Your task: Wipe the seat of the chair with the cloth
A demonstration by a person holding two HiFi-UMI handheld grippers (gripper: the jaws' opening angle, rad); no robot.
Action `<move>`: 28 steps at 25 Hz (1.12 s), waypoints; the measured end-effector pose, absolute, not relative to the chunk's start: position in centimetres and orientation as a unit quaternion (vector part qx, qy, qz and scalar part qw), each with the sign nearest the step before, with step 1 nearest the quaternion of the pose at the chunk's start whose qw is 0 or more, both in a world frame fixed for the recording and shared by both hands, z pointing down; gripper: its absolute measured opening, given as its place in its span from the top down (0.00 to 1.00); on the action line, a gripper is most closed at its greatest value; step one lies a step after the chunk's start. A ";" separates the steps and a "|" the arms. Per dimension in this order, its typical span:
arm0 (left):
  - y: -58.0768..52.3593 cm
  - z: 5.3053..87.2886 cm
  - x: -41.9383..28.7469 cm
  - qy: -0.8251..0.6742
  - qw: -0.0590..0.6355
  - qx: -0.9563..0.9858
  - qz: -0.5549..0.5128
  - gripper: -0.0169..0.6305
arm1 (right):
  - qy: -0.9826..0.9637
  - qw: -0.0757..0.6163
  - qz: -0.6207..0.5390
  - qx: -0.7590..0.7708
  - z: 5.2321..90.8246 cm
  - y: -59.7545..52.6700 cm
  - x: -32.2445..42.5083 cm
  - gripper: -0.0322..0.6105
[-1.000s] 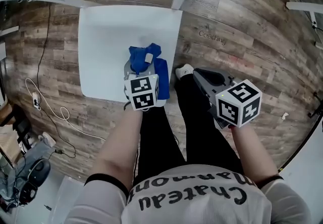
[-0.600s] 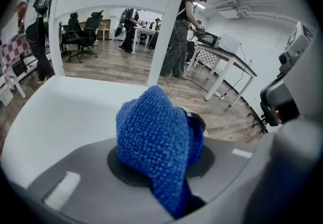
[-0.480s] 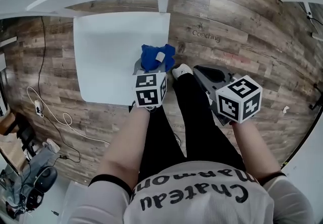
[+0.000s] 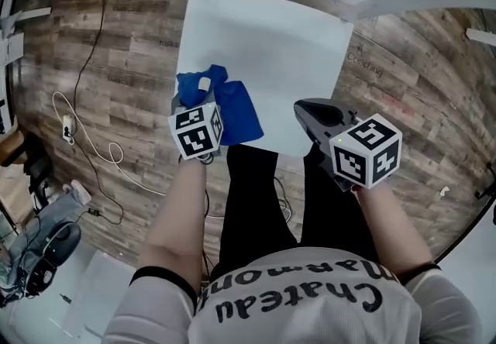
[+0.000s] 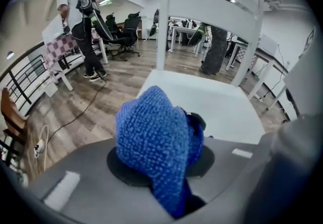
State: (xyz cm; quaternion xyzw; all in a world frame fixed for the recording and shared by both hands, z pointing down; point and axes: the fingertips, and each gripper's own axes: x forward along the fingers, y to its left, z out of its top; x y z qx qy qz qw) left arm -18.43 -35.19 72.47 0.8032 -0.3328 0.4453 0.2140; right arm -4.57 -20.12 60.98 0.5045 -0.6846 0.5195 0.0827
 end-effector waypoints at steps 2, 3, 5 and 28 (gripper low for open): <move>-37.8 72.6 -21.2 -0.338 0.188 0.808 0.444 0.81 | -0.684 0.082 0.519 0.507 61.4 -22.0 -6.6 0.93; -38.5 72.7 -21.9 -0.329 0.170 0.818 0.441 0.80 | -0.679 0.080 0.520 0.512 61.7 -22.7 -7.5 0.93; -38.8 72.9 -22.2 -0.285 0.130 0.840 0.442 0.81 | -0.662 0.066 0.528 0.528 62.3 -23.9 -9.0 0.93; -30.2 73.0 -15.5 -0.261 0.128 0.869 0.400 0.82 | -0.522 -0.011 0.583 0.622 64.3 -2.4 -7.2 0.93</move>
